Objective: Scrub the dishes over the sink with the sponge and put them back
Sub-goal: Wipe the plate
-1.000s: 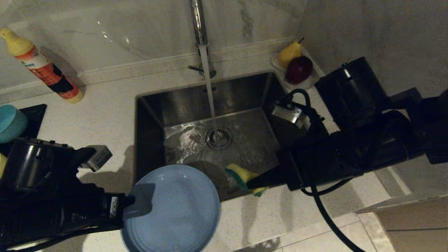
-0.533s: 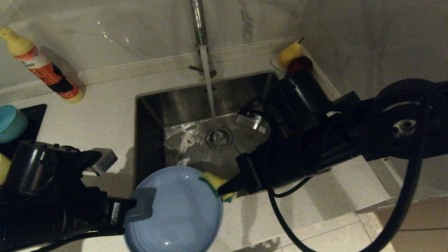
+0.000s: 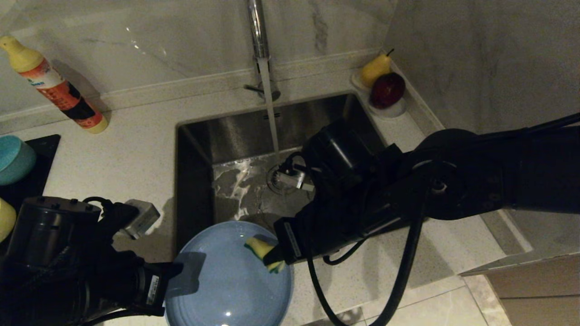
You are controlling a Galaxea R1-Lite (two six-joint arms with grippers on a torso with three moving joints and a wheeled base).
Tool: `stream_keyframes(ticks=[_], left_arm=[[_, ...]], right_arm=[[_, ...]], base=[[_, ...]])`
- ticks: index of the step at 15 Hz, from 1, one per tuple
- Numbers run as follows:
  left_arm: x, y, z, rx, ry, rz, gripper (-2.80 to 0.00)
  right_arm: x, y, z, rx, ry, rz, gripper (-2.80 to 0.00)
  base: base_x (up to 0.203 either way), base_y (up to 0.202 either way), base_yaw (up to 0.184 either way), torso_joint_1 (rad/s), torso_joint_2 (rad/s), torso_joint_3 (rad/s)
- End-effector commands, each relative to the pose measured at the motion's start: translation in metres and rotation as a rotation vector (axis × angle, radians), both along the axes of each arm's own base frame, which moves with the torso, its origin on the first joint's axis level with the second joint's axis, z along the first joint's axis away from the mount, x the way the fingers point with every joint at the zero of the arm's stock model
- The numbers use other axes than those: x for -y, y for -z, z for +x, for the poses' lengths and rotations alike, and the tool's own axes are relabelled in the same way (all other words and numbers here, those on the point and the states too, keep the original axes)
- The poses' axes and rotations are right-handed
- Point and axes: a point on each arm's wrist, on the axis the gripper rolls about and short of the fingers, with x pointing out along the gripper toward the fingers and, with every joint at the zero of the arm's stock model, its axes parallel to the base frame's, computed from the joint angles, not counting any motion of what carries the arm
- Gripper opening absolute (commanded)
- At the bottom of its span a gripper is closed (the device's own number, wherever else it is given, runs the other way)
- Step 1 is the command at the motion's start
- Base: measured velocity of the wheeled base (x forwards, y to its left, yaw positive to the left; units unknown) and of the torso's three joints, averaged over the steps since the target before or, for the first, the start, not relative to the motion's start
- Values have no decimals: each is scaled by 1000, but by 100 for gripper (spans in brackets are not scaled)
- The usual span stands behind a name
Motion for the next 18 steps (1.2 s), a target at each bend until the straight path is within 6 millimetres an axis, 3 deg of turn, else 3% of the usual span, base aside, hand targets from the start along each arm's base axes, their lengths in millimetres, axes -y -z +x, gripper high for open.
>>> stream_keyframes(ticks=[1,8,13,18], left_arm=[[1,5,-2,-17,9,8,-280],[0,13,-11,-42,25,18,-280],[-1,12,-15,-34,29,15,-280],[-1,16,-19,-43,36,19,-280]], right_arm=[[-8,9,6,-24,8,-10,-280],[-26,31,18,-73,56,-44,-280],[-40,25,0,-41,39,-56,-280],[-56,33,-9,-54,1,-83,-280]], base=[[0,0,0,0,0,0],[0,0,0,0,0,0],[0,0,0,0,0,0],[0,0,0,0,0,0]])
